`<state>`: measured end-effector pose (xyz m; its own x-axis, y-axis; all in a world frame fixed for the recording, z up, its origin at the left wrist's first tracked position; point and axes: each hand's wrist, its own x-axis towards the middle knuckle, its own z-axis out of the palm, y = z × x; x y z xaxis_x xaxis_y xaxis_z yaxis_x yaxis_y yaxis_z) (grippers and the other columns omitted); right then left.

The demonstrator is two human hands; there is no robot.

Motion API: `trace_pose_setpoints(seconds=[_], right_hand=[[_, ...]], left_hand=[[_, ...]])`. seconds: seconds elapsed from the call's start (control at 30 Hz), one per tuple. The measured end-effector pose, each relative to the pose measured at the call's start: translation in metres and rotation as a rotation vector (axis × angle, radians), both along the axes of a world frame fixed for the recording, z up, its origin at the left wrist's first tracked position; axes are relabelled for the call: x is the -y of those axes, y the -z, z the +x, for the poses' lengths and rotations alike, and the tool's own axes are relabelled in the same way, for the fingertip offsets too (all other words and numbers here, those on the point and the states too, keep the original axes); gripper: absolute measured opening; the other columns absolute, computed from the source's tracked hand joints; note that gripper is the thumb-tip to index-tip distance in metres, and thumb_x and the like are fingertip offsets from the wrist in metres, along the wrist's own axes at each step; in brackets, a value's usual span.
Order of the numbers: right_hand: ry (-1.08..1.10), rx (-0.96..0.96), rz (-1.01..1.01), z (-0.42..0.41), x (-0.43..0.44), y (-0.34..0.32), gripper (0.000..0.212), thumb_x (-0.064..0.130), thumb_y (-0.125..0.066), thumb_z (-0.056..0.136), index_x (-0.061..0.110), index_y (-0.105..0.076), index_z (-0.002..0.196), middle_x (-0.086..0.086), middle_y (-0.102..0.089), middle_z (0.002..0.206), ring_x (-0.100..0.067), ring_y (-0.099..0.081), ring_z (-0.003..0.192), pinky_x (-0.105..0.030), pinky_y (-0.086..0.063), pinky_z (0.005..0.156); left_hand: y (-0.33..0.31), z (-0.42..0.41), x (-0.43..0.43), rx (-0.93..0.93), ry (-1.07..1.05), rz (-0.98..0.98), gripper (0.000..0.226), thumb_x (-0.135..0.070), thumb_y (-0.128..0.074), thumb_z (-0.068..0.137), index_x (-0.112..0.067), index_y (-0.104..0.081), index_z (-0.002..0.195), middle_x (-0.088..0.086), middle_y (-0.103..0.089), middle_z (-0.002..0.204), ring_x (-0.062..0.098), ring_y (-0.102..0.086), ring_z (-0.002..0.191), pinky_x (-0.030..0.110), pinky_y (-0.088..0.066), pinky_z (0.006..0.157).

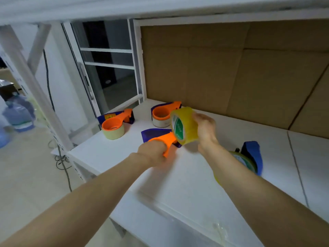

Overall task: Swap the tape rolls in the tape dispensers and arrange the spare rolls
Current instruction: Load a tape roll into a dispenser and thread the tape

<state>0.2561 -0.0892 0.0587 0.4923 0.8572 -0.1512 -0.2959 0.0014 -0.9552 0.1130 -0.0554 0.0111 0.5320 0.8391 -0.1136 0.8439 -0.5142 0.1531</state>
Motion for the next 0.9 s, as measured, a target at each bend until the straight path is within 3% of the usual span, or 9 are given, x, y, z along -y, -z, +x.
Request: trace_pose_setpoints(seconds=[0.07,0.13,0.2,0.27,0.33,0.43,0.57,0.67,0.9], right_hand=[[0.067,0.023,-0.006,-0.002,-0.011,0.000,0.027,0.013,-0.049,0.095,0.004,-0.057,0.119,-0.008,-0.055,0.099,-0.009,-0.051,0.063,-0.013,-0.044,0.042],[0.134,0.052,-0.014,-0.005,-0.020,0.000,0.021,0.015,-0.048,0.094,0.008,-0.062,0.109,-0.007,-0.060,0.096,-0.016,-0.057,0.072,-0.021,-0.047,0.058],[0.156,0.018,-0.008,-0.007,-0.029,-0.001,0.021,0.013,-0.045,0.091,0.010,-0.062,0.079,-0.001,-0.064,0.071,-0.020,-0.060,0.069,-0.023,-0.045,0.058],[0.155,-0.071,0.031,-0.015,-0.033,-0.002,0.041,0.007,-0.036,0.090,0.012,-0.054,0.053,0.006,-0.055,0.042,-0.012,-0.056,0.048,-0.017,-0.041,0.046],[0.139,-0.104,0.064,-0.029,-0.037,-0.001,0.041,0.004,-0.030,0.086,0.010,-0.061,0.060,0.000,-0.062,0.053,-0.014,-0.059,0.055,-0.020,-0.045,0.053],[0.141,-0.054,0.053,-0.050,-0.045,-0.001,0.032,0.005,-0.034,0.077,0.001,-0.063,0.087,-0.016,-0.065,0.087,-0.029,-0.061,0.080,-0.037,-0.049,0.078],[0.206,-0.010,0.018,-0.064,-0.046,0.005,0.051,0.002,-0.045,0.049,-0.004,-0.066,0.095,-0.037,-0.060,0.105,-0.038,-0.058,0.089,-0.047,-0.044,0.086],[0.214,0.004,-0.009,-0.071,-0.039,0.010,0.039,-0.014,-0.039,0.066,0.004,-0.065,0.088,-0.027,-0.062,0.101,-0.036,-0.058,0.092,-0.047,-0.046,0.089],[0.180,-0.017,0.003,-0.073,-0.024,0.021,0.039,-0.015,-0.045,0.080,-0.002,-0.057,0.115,-0.020,-0.064,0.105,-0.031,-0.064,0.091,-0.039,-0.050,0.089]], left_hand=[[-0.006,-0.001,-0.018,0.129,0.021,0.035,0.011,-0.012,-0.046,0.090,-0.012,-0.056,0.096,0.004,-0.045,0.085,0.026,-0.048,0.084,0.031,-0.034,0.066],[-0.019,-0.003,-0.043,0.308,-0.060,0.035,0.028,-0.015,-0.046,0.091,-0.019,-0.044,0.063,0.006,-0.048,0.077,0.031,-0.053,0.084,0.035,-0.038,0.066],[-0.036,-0.006,-0.063,0.628,-0.187,-0.127,0.031,-0.016,-0.046,0.094,-0.021,-0.043,0.064,0.005,-0.050,0.074,0.026,-0.051,0.083,0.031,-0.038,0.066],[-0.051,-0.012,-0.080,0.968,-0.313,-0.389,0.014,-0.014,-0.047,0.095,-0.014,-0.055,0.084,0.007,-0.054,0.086,0.022,-0.050,0.081,0.030,-0.037,0.067],[-0.059,-0.020,-0.095,1.183,-0.384,-0.651,0.012,-0.011,-0.045,0.094,-0.010,-0.054,0.087,0.013,-0.057,0.089,0.022,-0.053,0.072,0.032,-0.041,0.067],[-0.052,-0.029,-0.113,1.245,-0.345,-0.816,0.018,-0.005,-0.042,0.092,-0.003,-0.056,0.102,0.017,-0.060,0.096,0.028,-0.058,0.078,0.036,-0.047,0.069],[-0.043,-0.034,-0.117,1.279,-0.311,-0.904,0.034,-0.004,-0.045,0.091,-0.002,-0.052,0.124,0.020,-0.061,0.111,0.031,-0.059,0.093,0.041,-0.049,0.082],[-0.037,-0.039,-0.115,1.278,-0.249,-0.979,0.030,-0.005,-0.044,0.092,-0.006,-0.054,0.120,0.014,-0.063,0.101,0.025,-0.060,0.081,0.034,-0.048,0.067],[-0.032,-0.050,-0.099,1.255,-0.199,-1.016,0.016,-0.007,-0.050,0.093,-0.014,-0.060,0.102,0.007,-0.065,0.096,0.019,-0.061,0.081,0.031,-0.050,0.068]])
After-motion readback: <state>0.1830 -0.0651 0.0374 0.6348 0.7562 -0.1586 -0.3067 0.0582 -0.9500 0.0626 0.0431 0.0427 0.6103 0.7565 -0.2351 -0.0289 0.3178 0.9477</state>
